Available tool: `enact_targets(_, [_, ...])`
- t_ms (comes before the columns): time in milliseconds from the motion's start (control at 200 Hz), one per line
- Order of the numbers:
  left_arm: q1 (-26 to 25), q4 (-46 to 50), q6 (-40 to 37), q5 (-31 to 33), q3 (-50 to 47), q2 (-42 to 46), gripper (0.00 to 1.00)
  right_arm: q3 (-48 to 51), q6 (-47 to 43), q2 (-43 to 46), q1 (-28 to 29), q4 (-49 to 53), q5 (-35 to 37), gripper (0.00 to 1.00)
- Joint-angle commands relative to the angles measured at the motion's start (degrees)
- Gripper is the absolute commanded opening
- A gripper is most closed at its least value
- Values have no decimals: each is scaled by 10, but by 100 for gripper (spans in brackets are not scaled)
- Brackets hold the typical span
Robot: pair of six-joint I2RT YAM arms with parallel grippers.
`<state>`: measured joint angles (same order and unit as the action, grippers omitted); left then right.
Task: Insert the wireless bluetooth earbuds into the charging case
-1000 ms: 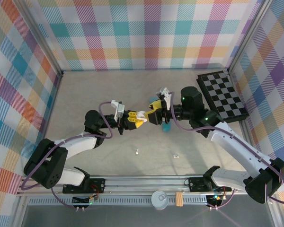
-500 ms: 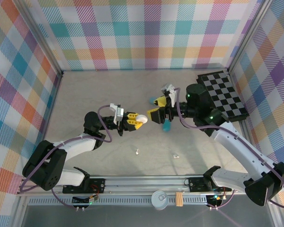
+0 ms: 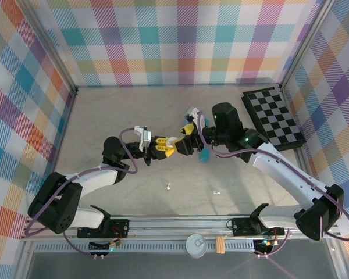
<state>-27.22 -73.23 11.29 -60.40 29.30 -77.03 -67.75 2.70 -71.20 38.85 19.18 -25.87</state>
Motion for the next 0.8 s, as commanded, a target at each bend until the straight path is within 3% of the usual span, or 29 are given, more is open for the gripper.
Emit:
enact_targets(0, [-3,-29,-1,-25,13,0,4,-9,51,18,-24,-12,35,77])
enact_targets(160, [-2,-27,-10,-17,13,4,5,-13,75,29,-41,-3,25,77])
enact_targets(320, [-2,18,-100,25,-14,36,6,10,103,63,-59,16,67,77])
enact_targets(425, [-4,114,-155,27,-9,68,5,6,123,75,-82,115,143,77])
enact_targets(555, [-5,161,-190,36,-11,96,5,3,116,57,-88,272,224,77])
enact_targets(660, [-6,166,-193,34,-10,99,5,23,132,31,-87,366,231,77])
enact_targets(795, [-6,139,-179,33,-13,99,4,78,190,-4,-85,398,206,77])
